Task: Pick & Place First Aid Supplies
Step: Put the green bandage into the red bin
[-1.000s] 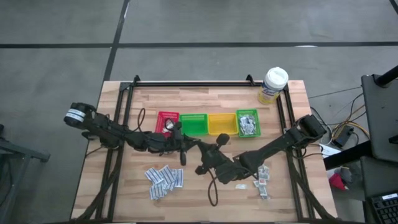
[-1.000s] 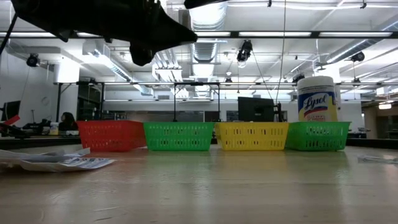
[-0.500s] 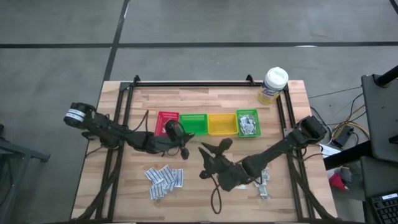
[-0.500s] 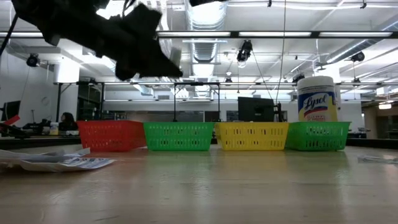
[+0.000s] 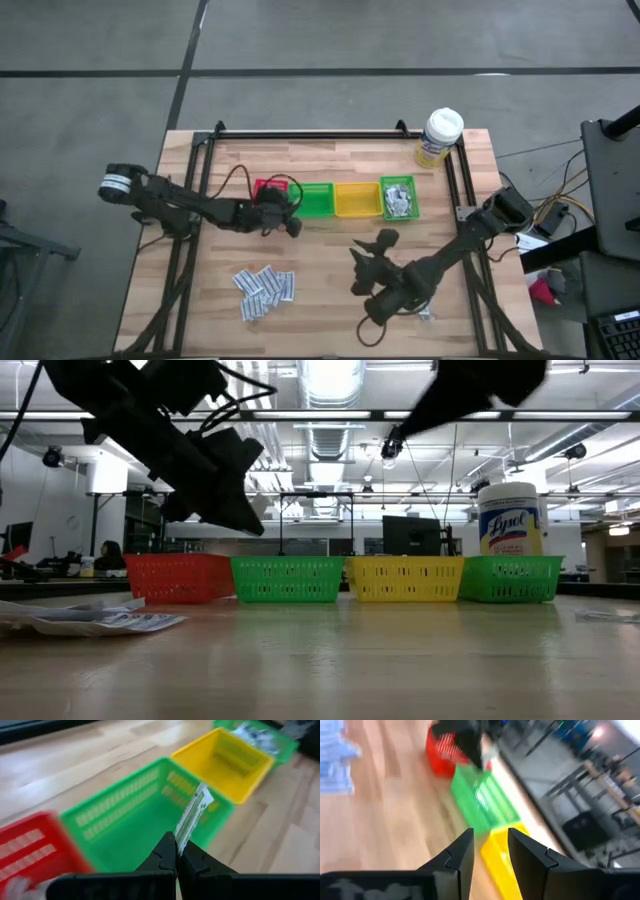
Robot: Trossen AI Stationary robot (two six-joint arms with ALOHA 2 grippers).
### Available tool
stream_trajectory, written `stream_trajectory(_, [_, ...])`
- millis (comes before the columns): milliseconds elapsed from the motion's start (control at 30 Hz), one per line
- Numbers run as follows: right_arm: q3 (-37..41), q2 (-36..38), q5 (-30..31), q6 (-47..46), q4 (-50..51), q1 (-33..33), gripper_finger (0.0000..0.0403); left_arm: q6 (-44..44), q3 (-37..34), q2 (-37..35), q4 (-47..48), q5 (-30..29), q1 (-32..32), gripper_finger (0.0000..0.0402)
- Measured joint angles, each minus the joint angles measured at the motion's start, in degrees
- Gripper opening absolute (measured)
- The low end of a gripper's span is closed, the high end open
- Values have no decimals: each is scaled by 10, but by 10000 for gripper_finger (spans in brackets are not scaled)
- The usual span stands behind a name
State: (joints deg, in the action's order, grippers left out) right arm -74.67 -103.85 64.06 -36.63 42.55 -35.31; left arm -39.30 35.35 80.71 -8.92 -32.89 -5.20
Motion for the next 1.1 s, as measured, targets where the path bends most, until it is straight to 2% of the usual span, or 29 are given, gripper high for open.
stream_trajectory(267, [2, 3, -83, -77, 117, -12, 115, -79, 0, -76, 177, 34, 45, 0])
stream_trajectory(600, [7, 8, -102, -148, 195, -43, 97, -149, 0, -146, 329, 72, 82, 0])
stream_trajectory(767, [10, 22, -102, -173, 202, -67, 85, -154, 0, -128, 334, 120, 101, 0])
stream_trajectory(1100, [21, 74, -82, -204, 201, -118, 66, -154, 0, -81, 329, 156, 130, 0])
